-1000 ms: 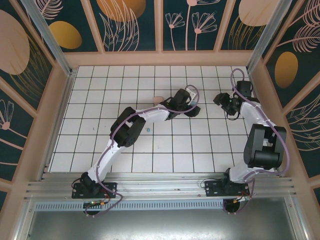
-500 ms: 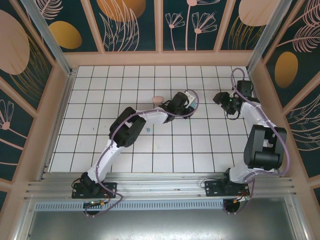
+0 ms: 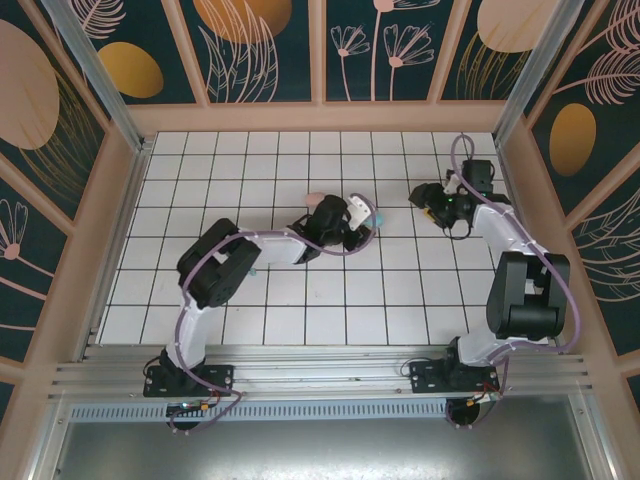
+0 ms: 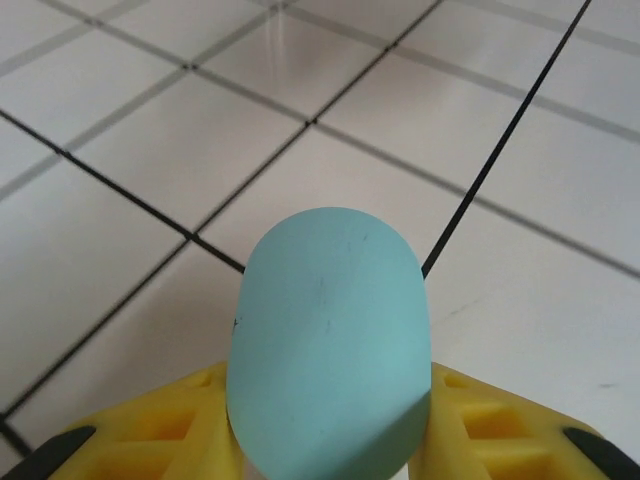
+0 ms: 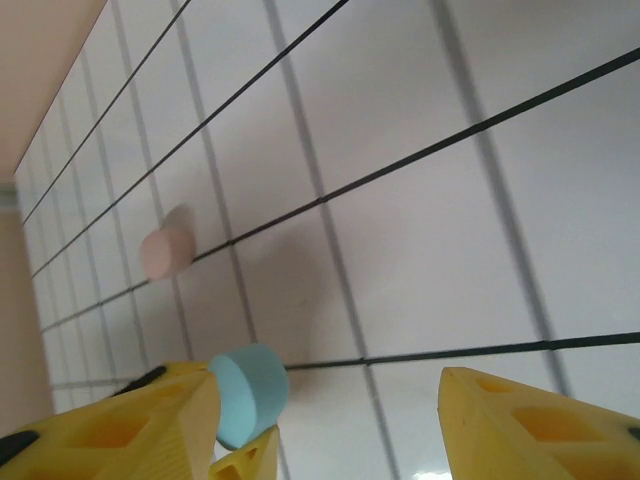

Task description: Insert the wireless bluetooth earbuds into the charging case

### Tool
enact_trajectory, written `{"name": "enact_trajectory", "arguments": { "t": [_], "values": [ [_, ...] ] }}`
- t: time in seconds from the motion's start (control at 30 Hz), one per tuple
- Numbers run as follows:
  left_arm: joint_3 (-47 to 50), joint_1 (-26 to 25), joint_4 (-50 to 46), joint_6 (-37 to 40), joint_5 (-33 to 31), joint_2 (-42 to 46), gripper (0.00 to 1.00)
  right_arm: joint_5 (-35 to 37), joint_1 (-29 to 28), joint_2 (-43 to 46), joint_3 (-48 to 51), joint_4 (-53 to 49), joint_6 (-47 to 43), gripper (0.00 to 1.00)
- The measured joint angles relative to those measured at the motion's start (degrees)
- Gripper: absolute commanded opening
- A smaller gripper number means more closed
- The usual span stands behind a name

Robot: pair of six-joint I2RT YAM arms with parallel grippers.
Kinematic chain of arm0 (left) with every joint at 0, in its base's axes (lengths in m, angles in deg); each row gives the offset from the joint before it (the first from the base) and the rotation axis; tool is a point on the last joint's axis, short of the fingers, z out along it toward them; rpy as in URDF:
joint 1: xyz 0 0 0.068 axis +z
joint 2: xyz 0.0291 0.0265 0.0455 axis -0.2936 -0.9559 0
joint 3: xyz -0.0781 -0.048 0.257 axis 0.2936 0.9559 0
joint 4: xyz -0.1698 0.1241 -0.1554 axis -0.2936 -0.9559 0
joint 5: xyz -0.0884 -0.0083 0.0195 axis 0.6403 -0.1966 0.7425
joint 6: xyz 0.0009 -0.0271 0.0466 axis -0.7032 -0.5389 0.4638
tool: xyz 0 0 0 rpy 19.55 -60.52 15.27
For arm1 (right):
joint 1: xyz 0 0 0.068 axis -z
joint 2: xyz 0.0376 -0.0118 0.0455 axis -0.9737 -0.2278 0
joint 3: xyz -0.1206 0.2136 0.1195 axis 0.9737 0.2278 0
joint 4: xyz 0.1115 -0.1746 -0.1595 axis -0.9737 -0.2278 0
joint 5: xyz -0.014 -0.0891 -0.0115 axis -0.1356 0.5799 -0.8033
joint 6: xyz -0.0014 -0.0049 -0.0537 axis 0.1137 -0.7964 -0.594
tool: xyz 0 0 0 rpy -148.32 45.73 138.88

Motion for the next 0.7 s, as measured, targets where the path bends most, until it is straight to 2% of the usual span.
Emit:
{"name": "enact_trajectory", "arguments": {
  "t": [0.27, 0.43, 0.7],
  "values": [
    [4.85, 5.97, -1.16, 3.93, 7.52, 14.14, 0.32, -4.63, -10.93, 0.13, -5.33, -1.18, 3.52, 0.64],
    [5.01, 7.34, -7.89, 7.08, 12.33, 19.67, 0.32, -6.47, -14.40, 0.13, -10.29, -0.79, 6.16, 0.64],
    [6.84, 8.31, -15.23, 8.96, 15.54, 26.62, 0.31, -8.04, -20.11, -1.84, -19.43, -1.22, 6.88, 0.64]
  ]
}}
